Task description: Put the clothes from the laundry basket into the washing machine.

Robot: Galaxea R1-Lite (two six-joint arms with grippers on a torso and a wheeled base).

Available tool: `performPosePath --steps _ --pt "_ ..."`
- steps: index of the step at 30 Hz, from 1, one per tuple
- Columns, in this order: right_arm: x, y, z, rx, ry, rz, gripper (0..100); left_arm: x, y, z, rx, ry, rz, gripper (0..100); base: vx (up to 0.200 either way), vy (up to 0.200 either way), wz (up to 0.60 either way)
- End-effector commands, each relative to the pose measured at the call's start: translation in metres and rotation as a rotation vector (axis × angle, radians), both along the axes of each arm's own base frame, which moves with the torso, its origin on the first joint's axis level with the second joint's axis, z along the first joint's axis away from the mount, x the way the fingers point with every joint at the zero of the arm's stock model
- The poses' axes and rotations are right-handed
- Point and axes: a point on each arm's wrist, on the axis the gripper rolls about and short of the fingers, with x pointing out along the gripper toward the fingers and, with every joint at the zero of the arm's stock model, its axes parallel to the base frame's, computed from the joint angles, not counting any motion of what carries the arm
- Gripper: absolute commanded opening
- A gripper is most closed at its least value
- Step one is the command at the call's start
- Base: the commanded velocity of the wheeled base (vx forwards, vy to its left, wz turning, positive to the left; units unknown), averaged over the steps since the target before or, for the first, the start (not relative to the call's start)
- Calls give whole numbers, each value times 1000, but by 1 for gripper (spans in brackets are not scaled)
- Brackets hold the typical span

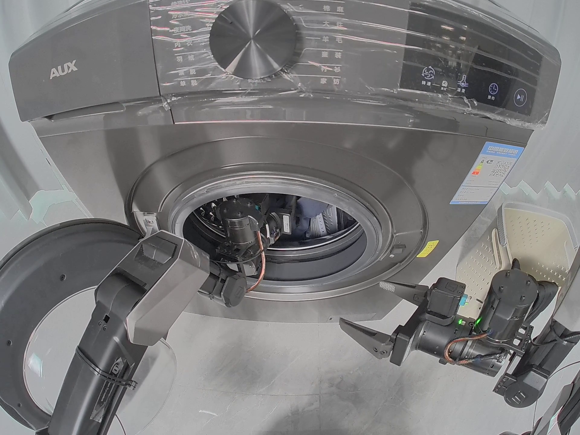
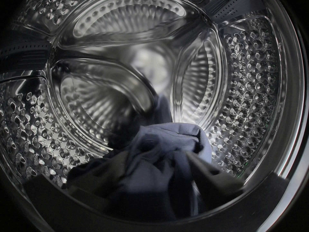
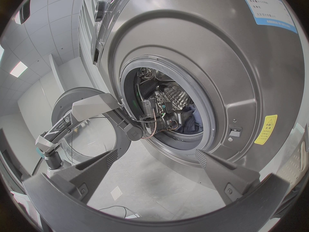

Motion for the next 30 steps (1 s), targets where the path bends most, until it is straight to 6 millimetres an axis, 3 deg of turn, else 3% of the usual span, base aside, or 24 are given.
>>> performPosePath --steps 1,11,14,18,25,30 --pt "0 0 0 1 -1 1 100 -3 -2 -3 5 14 -7 100 0 0 0" --pt "0 0 0 2 -2 1 100 -8 -6 -12 25 51 -18 100 0 0 0" --pt "0 0 1 3 -3 1 100 -16 -10 4 15 33 -32 100 0 0 0" --pt "0 0 1 3 -4 -1 100 -40 -17 28 24 41 -72 100 0 0 0" --pt "0 -1 2 6 -8 -1 100 -78 -17 47 56 73 -113 100 0 0 0" --pt "-1 -1 3 7 -9 1 100 -117 -23 39 95 133 -174 100 0 0 0"
